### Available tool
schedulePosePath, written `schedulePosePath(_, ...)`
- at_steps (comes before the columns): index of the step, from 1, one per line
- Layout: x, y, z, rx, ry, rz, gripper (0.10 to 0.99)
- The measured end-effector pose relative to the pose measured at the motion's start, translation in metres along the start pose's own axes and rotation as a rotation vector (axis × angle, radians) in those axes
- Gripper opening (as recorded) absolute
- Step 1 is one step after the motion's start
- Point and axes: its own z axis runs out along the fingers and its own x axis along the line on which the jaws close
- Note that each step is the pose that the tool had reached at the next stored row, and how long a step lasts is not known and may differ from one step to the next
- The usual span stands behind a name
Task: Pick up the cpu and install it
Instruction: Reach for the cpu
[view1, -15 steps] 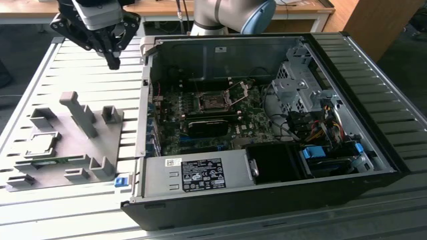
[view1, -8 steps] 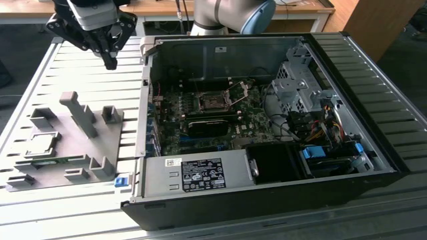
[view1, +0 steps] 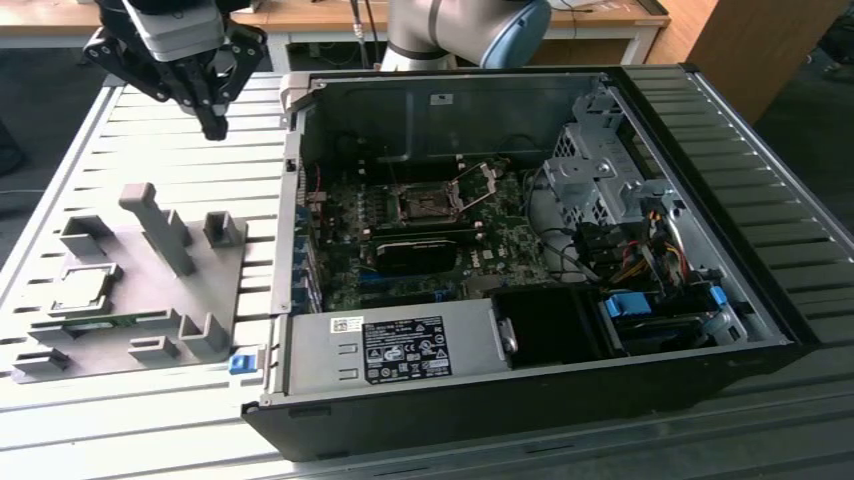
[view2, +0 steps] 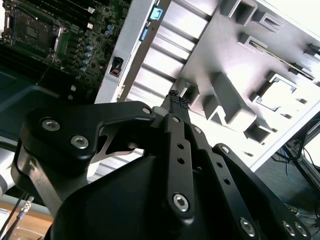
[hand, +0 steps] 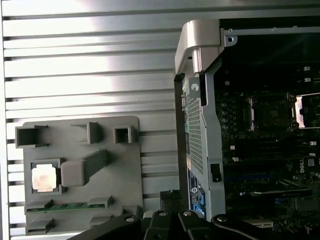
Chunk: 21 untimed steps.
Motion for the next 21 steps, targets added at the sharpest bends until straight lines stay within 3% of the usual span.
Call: schedulePosePath(21,0.0153,-0.0012,0.0000,0.000,0.0000,0.000,0.106)
